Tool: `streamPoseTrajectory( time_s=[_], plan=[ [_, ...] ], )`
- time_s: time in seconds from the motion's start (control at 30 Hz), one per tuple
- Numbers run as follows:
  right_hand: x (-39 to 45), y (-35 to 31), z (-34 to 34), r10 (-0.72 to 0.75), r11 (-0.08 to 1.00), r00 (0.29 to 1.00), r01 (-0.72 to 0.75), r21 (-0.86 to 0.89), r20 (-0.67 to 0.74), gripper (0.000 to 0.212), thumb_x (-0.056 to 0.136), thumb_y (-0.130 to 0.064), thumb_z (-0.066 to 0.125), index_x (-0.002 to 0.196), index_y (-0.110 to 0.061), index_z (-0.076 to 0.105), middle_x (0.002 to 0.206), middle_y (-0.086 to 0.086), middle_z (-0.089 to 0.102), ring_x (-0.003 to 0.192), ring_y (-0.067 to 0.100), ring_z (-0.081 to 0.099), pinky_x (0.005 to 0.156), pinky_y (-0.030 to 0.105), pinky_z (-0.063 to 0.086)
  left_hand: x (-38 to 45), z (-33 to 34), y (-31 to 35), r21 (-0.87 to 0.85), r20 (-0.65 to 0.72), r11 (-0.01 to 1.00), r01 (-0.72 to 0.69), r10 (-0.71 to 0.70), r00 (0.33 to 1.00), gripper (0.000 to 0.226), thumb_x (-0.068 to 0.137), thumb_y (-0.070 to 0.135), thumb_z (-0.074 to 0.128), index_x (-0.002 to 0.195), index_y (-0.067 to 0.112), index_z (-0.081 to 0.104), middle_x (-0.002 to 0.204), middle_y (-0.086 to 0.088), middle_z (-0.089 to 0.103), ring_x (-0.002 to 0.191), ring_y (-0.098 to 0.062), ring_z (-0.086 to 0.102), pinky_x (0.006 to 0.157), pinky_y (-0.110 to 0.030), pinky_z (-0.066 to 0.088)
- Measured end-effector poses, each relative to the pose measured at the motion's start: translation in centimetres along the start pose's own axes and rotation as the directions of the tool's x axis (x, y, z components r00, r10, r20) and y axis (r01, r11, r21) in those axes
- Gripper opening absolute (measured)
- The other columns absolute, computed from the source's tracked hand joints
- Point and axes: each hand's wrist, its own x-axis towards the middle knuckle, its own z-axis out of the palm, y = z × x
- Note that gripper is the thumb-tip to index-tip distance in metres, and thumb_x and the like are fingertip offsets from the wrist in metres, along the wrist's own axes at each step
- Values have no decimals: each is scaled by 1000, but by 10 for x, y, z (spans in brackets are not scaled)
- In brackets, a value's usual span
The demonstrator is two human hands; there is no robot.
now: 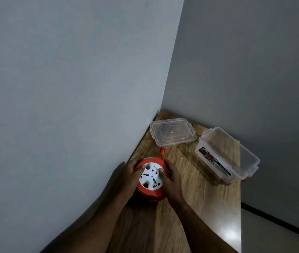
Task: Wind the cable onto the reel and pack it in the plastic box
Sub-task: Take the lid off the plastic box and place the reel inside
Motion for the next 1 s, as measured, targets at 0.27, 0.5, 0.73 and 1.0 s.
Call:
streamPoseTrajectory(
  time_s=[0.27,0.5,0.73,1.0],
  plan=[
    [-1,41,19,-69,975,997,77,-210,47,28,104,-31,52,124,-52,51,119,-33,57,113,-3,58,97,38,54,1,-15,-19,310,-11,944,-117,126,992,30,98,37,63,129,38,63,114,15,63,100,-6,63,71,-3,44],
    [-1,58,20,-85,939,995,96,-329,48,33,106,-32,48,139,-36,46,122,-31,47,120,2,52,104,42,49,5,-11,-27,350,31,926,-144,142,989,33,101,25,60,134,20,64,128,1,67,108,-6,56,82,-1,40],
    [0,59,24,-115,908,992,129,-398,58,30,107,-34,45,135,-43,40,124,-23,51,119,5,51,104,37,46,10,-8,-30,396,46,905,-155,149,988,33,101,19,60,134,14,64,132,-1,65,114,-6,53,84,0,33],
    [5,59,13,-103,893,993,115,-436,51,38,103,-50,45,140,-38,42,130,-17,50,121,-2,48,103,28,44,21,-1,-32,432,89,893,-123,94,992,39,98,27,63,136,20,59,134,-1,62,122,-19,58,92,-16,40]
  ],
)
